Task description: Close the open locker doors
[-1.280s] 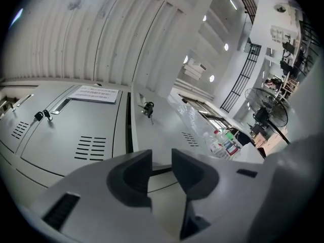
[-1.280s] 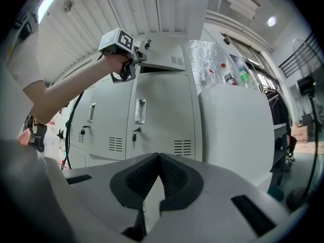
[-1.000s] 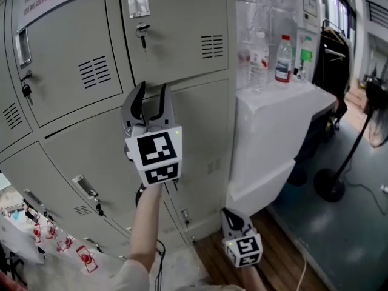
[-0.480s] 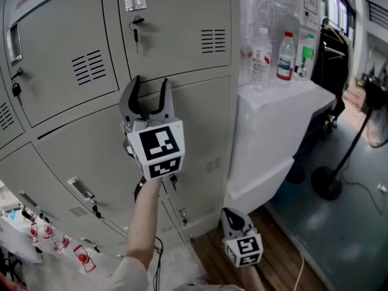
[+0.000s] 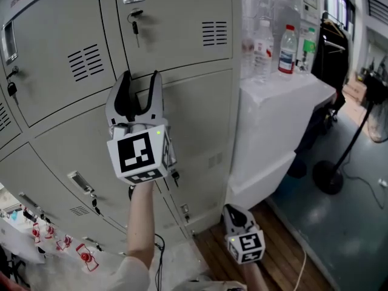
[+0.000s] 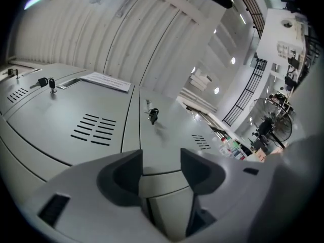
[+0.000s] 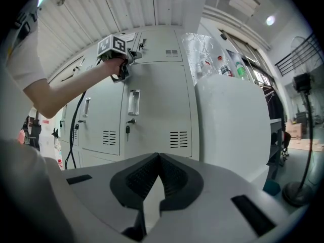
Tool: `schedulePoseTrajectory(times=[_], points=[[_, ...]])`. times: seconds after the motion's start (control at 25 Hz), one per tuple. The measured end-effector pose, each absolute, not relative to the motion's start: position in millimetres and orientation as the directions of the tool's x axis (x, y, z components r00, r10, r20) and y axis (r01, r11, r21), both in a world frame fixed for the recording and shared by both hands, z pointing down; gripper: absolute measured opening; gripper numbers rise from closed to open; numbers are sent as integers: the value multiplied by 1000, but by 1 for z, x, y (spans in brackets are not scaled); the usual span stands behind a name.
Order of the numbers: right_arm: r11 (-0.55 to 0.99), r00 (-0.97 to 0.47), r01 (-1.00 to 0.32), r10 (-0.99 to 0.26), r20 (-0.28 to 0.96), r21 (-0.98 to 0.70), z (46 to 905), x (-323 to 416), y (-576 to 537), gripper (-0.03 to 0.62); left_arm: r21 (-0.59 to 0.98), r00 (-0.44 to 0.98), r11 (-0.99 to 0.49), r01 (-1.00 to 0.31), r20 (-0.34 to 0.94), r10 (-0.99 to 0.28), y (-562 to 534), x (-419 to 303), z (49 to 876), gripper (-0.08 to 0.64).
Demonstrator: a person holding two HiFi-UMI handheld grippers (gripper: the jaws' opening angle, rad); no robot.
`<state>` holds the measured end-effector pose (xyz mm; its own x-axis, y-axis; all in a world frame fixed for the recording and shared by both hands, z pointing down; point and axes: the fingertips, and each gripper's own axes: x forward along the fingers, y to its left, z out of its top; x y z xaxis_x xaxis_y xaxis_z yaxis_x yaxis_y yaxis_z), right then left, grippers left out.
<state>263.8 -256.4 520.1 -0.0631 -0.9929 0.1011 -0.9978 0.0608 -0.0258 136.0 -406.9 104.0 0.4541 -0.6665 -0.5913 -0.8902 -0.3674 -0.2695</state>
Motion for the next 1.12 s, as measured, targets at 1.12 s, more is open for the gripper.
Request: schedulePoseTrajectory(times=[1.12], points=[[76,-76,-997,-991,106,-3,512,242,-224,5,-441,295,-20,-897,-565,-771,-426,126,137,152]])
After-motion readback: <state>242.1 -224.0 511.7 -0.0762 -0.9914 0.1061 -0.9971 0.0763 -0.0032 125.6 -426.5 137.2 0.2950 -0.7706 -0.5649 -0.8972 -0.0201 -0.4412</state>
